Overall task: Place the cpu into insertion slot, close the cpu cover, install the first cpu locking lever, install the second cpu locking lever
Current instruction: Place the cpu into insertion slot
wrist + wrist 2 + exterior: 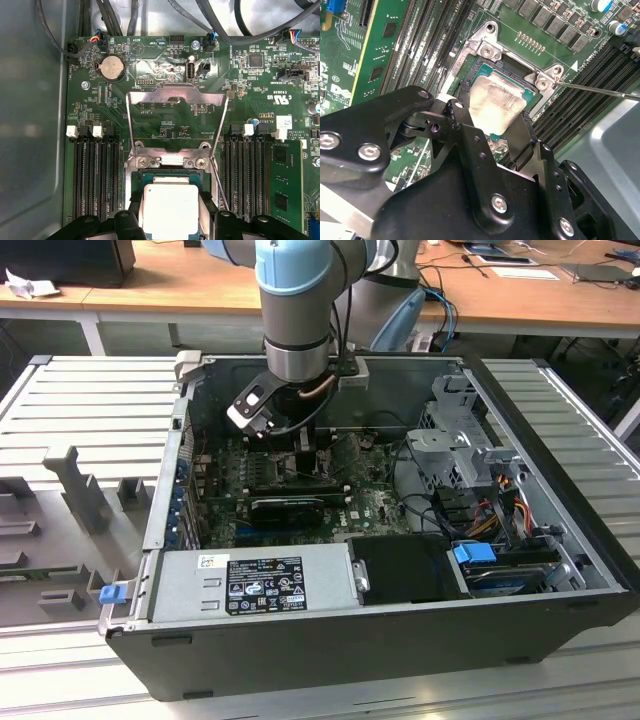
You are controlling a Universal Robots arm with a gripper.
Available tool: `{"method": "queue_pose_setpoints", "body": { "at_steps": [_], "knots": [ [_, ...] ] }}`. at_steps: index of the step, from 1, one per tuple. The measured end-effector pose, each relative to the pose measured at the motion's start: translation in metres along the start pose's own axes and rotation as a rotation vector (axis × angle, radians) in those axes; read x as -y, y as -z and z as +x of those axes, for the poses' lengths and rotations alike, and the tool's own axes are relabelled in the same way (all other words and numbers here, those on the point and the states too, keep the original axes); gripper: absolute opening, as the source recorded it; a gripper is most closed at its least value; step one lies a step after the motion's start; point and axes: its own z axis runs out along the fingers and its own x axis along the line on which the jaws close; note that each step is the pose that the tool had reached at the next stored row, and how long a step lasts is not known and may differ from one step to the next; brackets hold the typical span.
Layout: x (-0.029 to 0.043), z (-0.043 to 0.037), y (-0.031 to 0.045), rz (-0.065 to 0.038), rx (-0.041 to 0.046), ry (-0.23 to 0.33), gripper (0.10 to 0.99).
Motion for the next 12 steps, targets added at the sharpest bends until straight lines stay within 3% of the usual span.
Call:
{"method": "queue_pose_setpoints", "body": {
  "at_steps": [5, 6, 12],
  "knots": [
    [0.0000, 0.0000, -0.0004, 0.000, 0.0001, 0.000, 0.541],
    [0.0000, 0.0000, -0.0004, 0.000, 0.0002, 0.000, 0.604],
    [-0.0002, 0.0001, 0.0025, 0.000, 0.0001, 0.000, 0.604]
  ]
}}
